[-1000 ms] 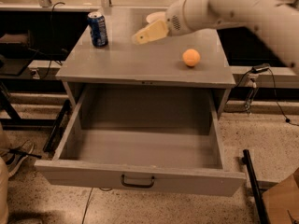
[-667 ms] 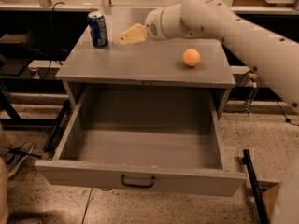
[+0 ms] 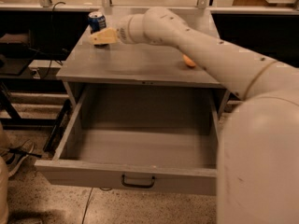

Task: Place pepsi can into top drawer

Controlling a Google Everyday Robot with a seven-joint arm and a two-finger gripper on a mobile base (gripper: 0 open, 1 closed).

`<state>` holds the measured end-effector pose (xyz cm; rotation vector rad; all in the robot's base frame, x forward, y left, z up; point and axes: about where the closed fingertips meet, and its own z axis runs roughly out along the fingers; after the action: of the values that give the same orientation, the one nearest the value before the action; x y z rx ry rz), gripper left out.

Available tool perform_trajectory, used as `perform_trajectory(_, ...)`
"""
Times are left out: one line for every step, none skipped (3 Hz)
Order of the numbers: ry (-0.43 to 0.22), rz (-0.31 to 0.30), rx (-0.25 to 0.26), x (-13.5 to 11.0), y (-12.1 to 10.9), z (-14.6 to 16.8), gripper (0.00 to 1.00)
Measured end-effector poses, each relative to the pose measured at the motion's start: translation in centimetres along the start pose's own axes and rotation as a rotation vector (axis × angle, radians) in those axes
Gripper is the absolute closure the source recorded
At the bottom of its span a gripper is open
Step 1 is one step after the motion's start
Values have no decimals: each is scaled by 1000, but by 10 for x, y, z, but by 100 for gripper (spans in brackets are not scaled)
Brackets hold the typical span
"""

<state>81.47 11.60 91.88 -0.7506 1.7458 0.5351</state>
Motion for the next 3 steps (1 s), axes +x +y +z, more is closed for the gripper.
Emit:
perform_trajectory(-43,16,25,-10,4,37,0)
perform_trajectory(-73,29,44,-19,5,64,0)
perform_trajectory(-97,48,52,-24,7,85,0)
